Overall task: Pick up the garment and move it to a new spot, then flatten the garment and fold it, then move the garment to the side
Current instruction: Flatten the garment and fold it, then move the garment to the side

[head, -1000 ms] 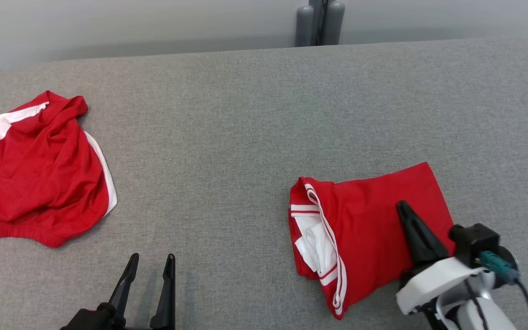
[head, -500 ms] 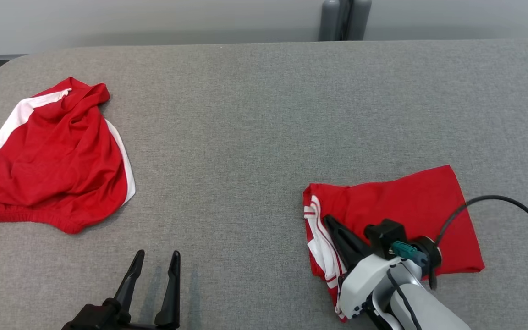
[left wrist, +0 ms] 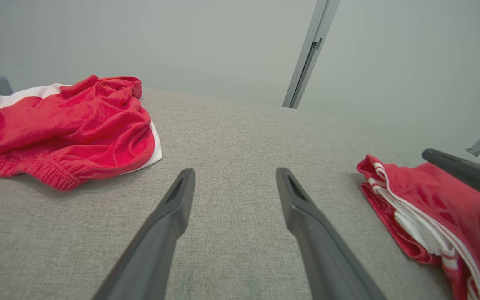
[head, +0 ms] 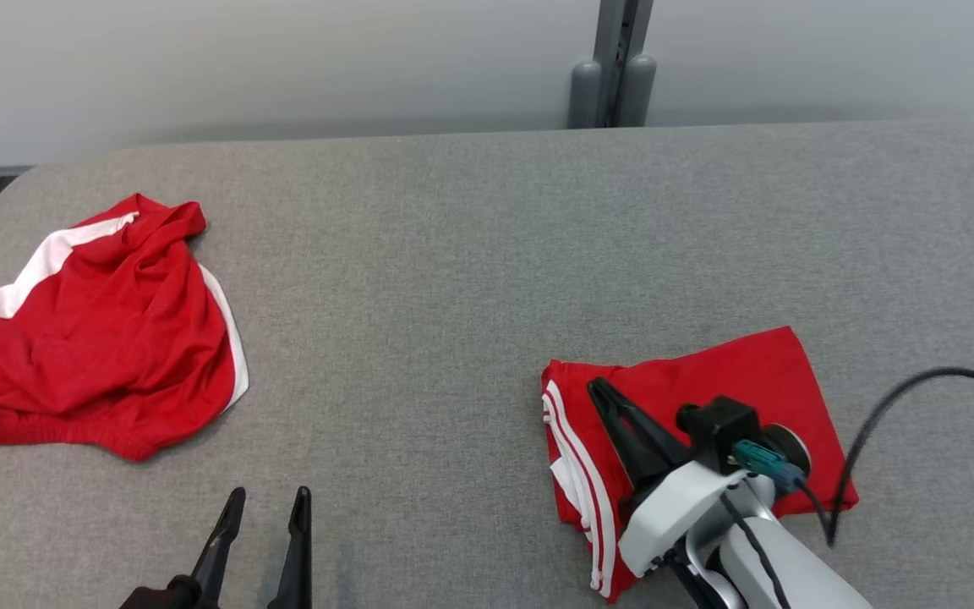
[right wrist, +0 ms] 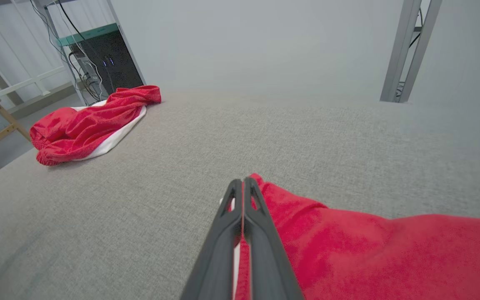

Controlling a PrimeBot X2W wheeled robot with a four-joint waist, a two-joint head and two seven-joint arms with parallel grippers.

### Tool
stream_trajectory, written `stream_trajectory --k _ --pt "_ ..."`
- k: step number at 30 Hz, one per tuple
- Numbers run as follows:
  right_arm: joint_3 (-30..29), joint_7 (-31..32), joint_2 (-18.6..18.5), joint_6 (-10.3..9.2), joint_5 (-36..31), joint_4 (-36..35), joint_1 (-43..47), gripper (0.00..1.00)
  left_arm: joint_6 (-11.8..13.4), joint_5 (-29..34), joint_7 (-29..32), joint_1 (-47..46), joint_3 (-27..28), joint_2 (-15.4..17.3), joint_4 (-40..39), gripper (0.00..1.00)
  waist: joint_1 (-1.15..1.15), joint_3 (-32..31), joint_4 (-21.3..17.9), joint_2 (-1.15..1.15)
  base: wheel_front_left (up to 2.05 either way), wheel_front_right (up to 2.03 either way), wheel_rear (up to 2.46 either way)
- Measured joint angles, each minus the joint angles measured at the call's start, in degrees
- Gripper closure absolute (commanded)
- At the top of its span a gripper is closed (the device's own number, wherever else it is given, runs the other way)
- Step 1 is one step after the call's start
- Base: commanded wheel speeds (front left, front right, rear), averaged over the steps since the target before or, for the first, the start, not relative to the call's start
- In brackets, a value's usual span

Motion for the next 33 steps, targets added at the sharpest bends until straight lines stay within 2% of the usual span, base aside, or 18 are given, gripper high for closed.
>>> stream_trajectory --k 2,3,4,9,13,16,26,33 --pt "-4.7 0.0 -0.3 0.00 -3.6 -4.9 2.9 0.46 -0.3 0.3 0.0 0.9 1.1 0.0 -0.3 0.00 0.00 -1.3 -0.8 0.00 0.00 0.00 0.00" --pt "-7.2 0.0 -0.9 0.01 -6.0 -7.9 4.9 0.06 -0.3 0.4 0.0 1.3 1.7 0.0 -0.5 0.00 0.00 -1.9 -1.3 0.00 0.00 0.00 0.00" --pt "-10.3 0.0 -1.7 0.01 -7.9 -10.6 7.0 0.00 -0.4 0.6 0.0 1.5 2.1 0.0 -0.7 0.00 0.00 -2.5 -1.7 0.00 0.00 0.00 0.00" --pt "-21.9 0.0 -4.3 0.01 -13.7 -23.7 16.7 0.00 -0.5 2.1 0.0 2.3 4.0 0.0 -1.8 0.00 0.00 -5.7 -3.6 0.00 0.00 0.00 0.00" --pt "-29.1 0.0 -6.5 -0.01 -15.7 -27.7 22.1 0.00 0.9 2.6 -0.1 3.1 5.1 0.0 -2.5 0.00 0.00 -7.8 -4.4 0.00 0.00 0.00 0.00" --pt "-32.9 0.0 -6.5 0.00 -15.8 -28.3 24.4 0.00 1.1 2.7 -0.1 3.3 5.9 0.0 -2.6 0.00 0.00 -8.6 -4.3 0.00 0.00 0.00 0.00" --pt "-38.5 0.0 -3.5 0.00 -15.7 -26.2 28.7 0.00 1.1 3.4 -0.1 5.9 7.3 0.0 -1.8 0.00 0.00 -9.9 -3.0 0.00 0.00 0.00 0.00" --pt "-38.8 0.0 -2.4 0.00 -15.9 -24.9 28.9 0.00 0.8 3.5 -0.1 6.2 7.2 0.0 -2.0 0.00 0.00 -9.4 -2.5 0.00 0.00 0.00 0.00"
